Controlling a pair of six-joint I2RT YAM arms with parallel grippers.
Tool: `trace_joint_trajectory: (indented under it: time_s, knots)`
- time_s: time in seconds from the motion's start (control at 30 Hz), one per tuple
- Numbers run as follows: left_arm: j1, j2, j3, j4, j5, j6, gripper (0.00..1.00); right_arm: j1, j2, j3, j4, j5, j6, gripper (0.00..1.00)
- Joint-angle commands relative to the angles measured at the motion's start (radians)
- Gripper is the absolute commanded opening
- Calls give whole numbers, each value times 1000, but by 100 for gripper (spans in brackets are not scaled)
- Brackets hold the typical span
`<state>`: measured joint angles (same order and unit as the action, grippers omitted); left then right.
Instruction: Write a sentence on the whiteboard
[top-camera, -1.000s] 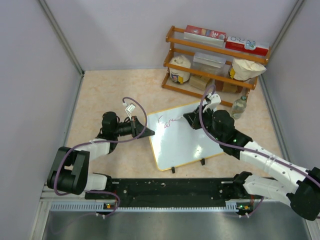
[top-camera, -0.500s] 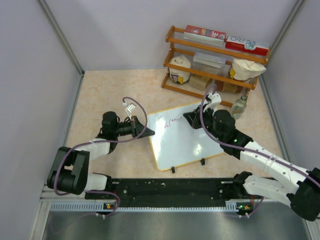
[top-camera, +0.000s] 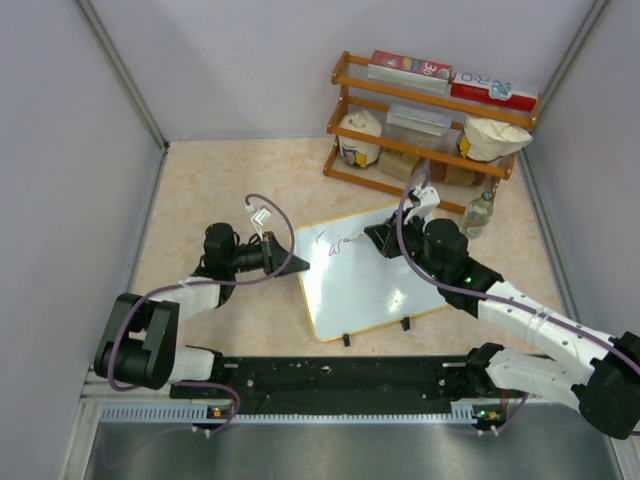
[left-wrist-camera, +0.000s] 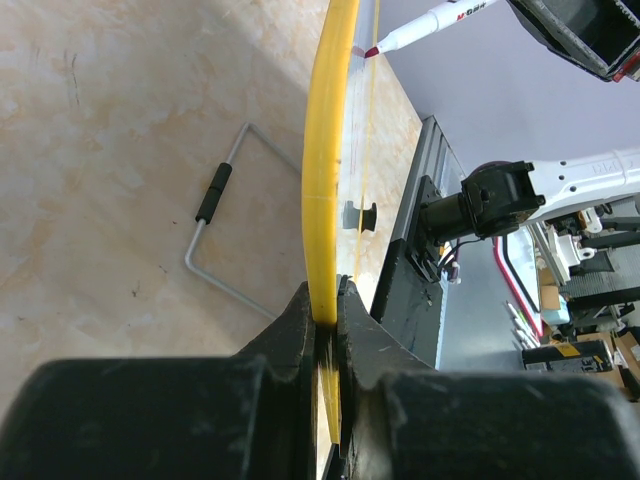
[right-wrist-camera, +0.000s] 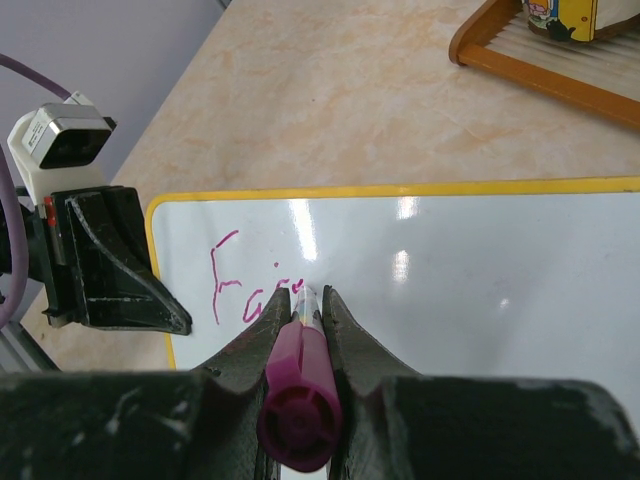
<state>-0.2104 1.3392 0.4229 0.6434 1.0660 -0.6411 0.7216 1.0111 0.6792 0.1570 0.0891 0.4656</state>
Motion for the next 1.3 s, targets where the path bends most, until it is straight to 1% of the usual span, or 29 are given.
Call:
trace_joint_trajectory:
  time_s: [0.0, 0.7, 0.9, 1.27]
  knots:
    - [-15, -8, 13, 15, -3, 83, 0, -10, 1, 14, 26, 9, -1, 0]
    - [-15, -8, 14, 9, -5, 87, 0, -10, -49, -63, -16, -31, 8, 0]
    - [-15, -9, 14, 9, -6, 87, 0, -10, -58, -67, -31, 11, 7, 0]
    - [-15, -11, 14, 9, -5, 87, 0, -10, -55, -26, -34, 57, -7, 0]
